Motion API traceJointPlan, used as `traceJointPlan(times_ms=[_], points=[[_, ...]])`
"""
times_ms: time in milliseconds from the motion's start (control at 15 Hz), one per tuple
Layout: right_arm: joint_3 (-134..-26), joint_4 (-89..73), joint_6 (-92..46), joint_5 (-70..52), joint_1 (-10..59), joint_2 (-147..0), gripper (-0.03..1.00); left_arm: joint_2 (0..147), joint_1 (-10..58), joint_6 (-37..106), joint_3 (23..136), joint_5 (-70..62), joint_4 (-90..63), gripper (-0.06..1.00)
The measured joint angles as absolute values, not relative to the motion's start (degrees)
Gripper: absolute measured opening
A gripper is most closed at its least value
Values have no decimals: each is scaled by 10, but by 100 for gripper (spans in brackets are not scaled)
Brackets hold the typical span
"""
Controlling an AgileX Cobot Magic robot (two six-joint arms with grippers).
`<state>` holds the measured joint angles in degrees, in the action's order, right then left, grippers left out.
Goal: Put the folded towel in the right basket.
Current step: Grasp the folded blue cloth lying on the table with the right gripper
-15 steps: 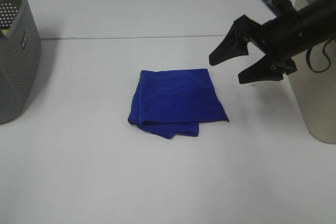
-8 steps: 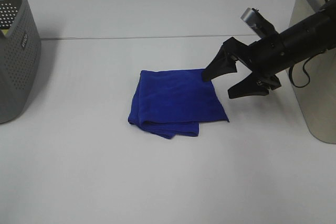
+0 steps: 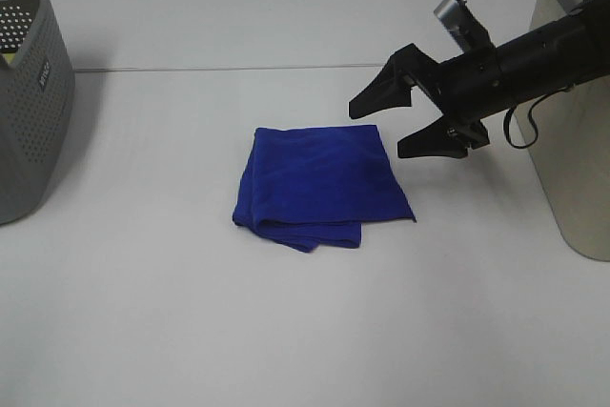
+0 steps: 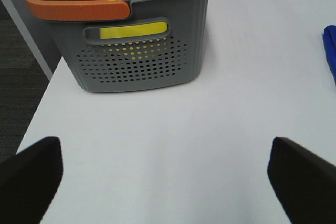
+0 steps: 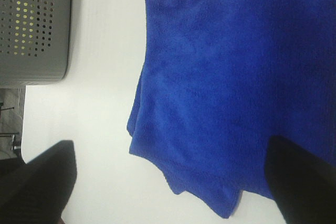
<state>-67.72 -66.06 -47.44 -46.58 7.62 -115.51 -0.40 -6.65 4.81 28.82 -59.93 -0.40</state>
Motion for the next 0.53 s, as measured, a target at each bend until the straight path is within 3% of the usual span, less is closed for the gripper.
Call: traceJointPlan(times_ms=[267,533], points=[[-677,-596,-489,-435,148,-1161,83,-4,-66,48,288,-599,-4,99],[-677,-582,-473,-333,183,-1162,82,-4,-66,48,288,-599,-4,99]])
